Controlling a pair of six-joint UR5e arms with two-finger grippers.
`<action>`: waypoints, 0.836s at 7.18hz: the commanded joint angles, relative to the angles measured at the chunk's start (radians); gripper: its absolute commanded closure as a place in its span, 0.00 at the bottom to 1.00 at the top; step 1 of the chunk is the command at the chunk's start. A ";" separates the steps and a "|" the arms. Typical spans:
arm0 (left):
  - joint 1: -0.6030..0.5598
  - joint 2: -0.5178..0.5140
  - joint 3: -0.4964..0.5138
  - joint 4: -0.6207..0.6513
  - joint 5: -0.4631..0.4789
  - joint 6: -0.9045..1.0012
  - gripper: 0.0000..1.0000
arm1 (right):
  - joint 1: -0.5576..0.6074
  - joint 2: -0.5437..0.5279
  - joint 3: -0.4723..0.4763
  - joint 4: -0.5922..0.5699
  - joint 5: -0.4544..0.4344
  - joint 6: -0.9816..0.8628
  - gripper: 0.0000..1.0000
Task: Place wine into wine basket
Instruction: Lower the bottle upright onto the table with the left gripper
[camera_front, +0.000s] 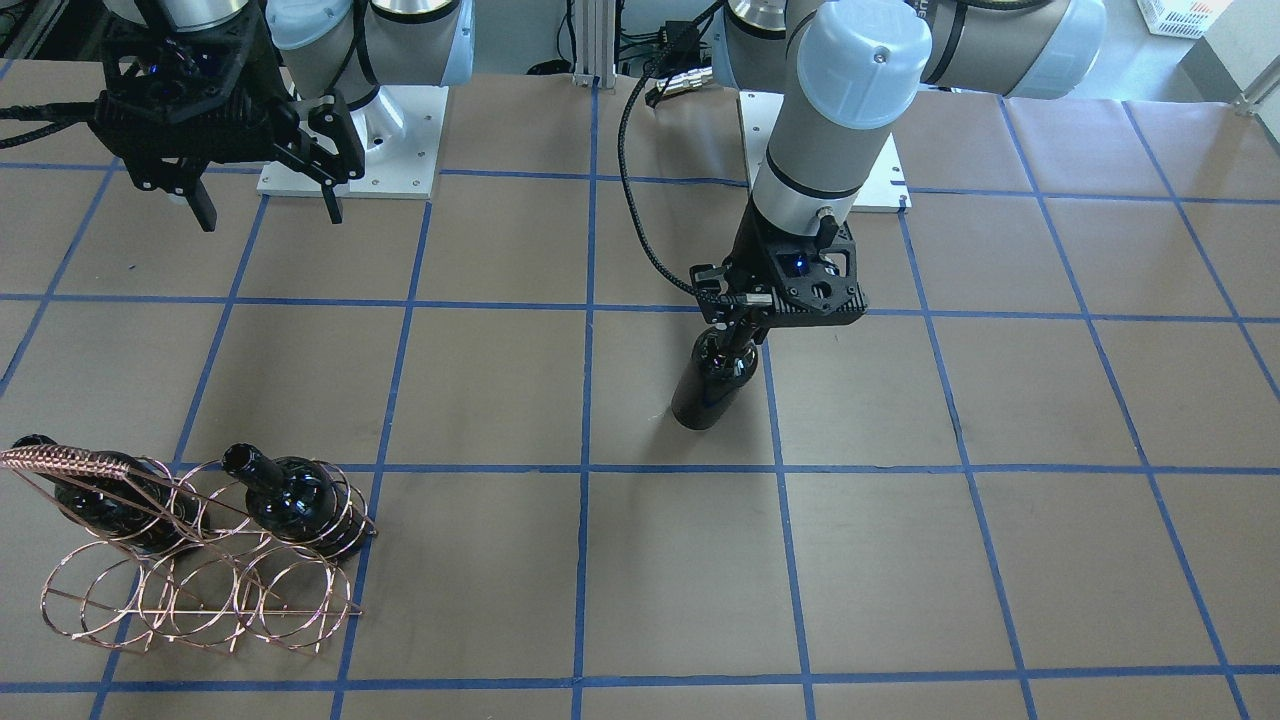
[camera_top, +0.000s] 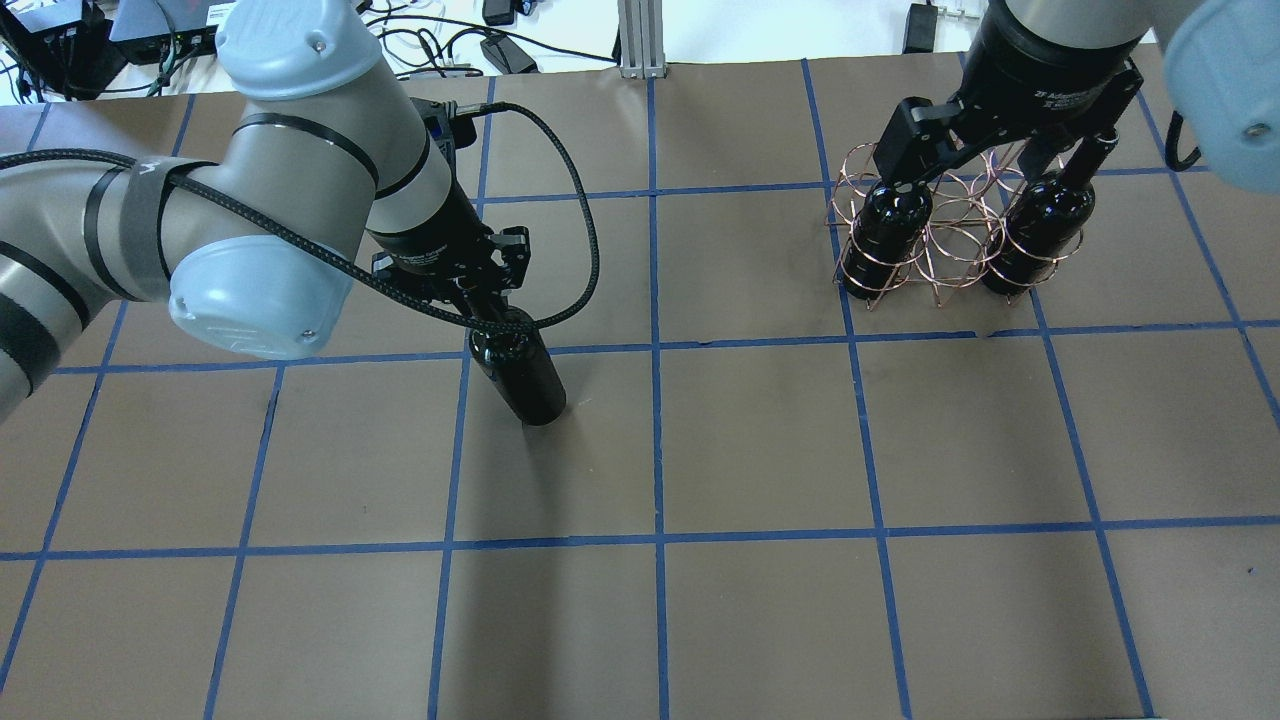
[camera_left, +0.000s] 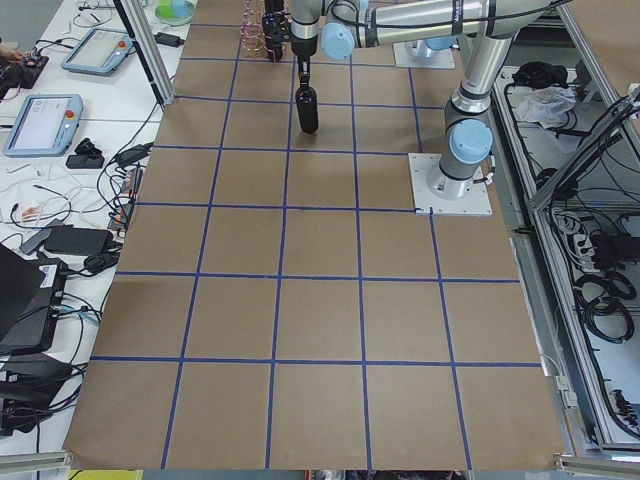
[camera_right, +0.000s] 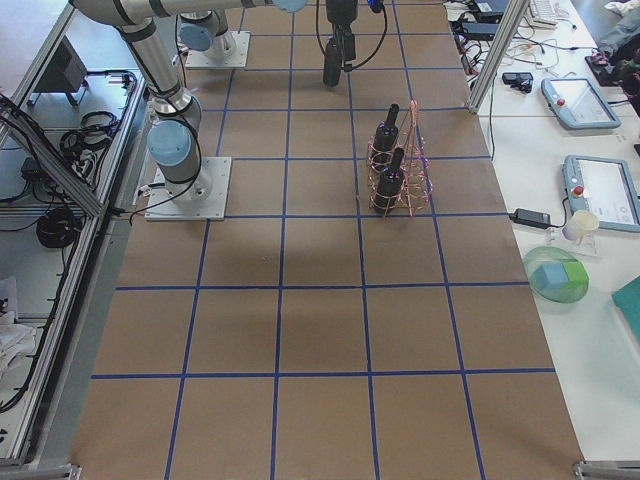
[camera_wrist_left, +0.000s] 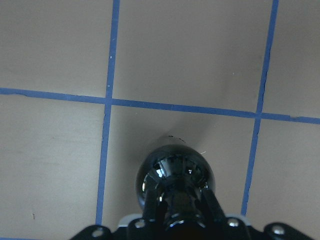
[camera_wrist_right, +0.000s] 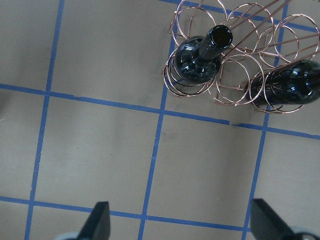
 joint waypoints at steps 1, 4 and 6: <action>-0.043 -0.010 0.000 -0.001 0.007 -0.006 1.00 | 0.000 0.000 0.000 0.000 0.000 0.000 0.00; -0.051 -0.013 -0.001 0.004 0.010 -0.015 1.00 | 0.000 0.000 0.000 0.002 -0.002 0.000 0.00; -0.054 -0.015 -0.001 0.002 0.013 -0.012 1.00 | 0.000 0.000 0.000 0.000 -0.002 0.000 0.00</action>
